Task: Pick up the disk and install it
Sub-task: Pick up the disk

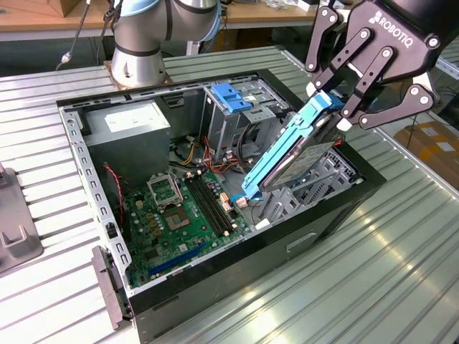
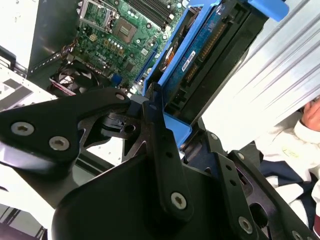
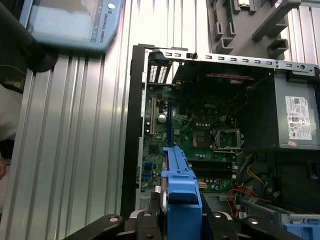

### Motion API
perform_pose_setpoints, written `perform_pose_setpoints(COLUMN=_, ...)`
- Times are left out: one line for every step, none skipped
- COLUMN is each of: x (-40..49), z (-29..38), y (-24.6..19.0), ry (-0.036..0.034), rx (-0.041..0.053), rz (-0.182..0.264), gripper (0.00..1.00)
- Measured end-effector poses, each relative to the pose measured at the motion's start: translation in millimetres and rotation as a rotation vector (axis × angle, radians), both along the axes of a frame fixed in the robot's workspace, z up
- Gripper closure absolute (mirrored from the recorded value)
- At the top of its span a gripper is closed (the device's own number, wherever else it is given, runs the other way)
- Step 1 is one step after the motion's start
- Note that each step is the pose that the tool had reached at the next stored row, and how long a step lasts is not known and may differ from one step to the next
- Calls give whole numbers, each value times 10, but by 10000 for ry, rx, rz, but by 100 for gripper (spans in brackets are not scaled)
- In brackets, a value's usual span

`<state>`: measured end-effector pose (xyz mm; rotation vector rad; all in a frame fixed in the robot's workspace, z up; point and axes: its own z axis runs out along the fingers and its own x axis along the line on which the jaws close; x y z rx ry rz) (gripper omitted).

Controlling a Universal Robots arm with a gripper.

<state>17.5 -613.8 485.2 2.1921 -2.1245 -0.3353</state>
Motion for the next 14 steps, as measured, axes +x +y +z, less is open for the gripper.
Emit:
perform_pose_setpoints(x=0, z=-1, y=0, ry=-1, rx=2, rz=-2, gripper=63)
perform_pose_setpoints(x=0, z=-1, y=-1, ry=-1, rx=1, rz=-4, gripper=63)
perform_pose_setpoints(x=0, z=-2, y=-1, ry=-75, rx=1, rz=-5, gripper=63)
perform_pose_setpoints(x=0, z=-5, y=-1, ry=-260, rx=2, rz=-4, gripper=63)
perform_pose_setpoints(x=0, z=-5, y=-1, ry=-385, rx=1, rz=-4, gripper=63)
perform_pose_setpoints(x=0, z=-5, y=-1, ry=-489, rx=1, rz=-4, gripper=63)
perform_pose_setpoints(x=0, z=-6, y=-1, ry=-625, rx=1, rz=-4, gripper=63)
perform_pose_setpoints(x=0, z=-7, y=-1, ry=-735, rx=1, rz=-4, gripper=63)
perform_pose_setpoints(x=0, z=-8, y=-1, ry=-841, rx=2, rz=-4, gripper=63)
perform_pose_setpoints(x=0, z=-9, y=-1, ry=-993, rx=1, rz=-5, gripper=63)
perform_pose_setpoints(x=-1, z=-9, y=-1, ry=-1090, rx=1, rz=-5, gripper=63)
perform_pose_setpoints(x=0, z=-11, y=-1, ry=-1291, rx=1, rz=-4, gripper=63)
perform_pose_setpoints(x=0, z=-11, y=-1, ry=-1444, rx=1, rz=-4, gripper=63)
perform_pose_setpoints(x=0, z=-12, y=-1, ry=-1553, rx=2, rz=-4, gripper=63)
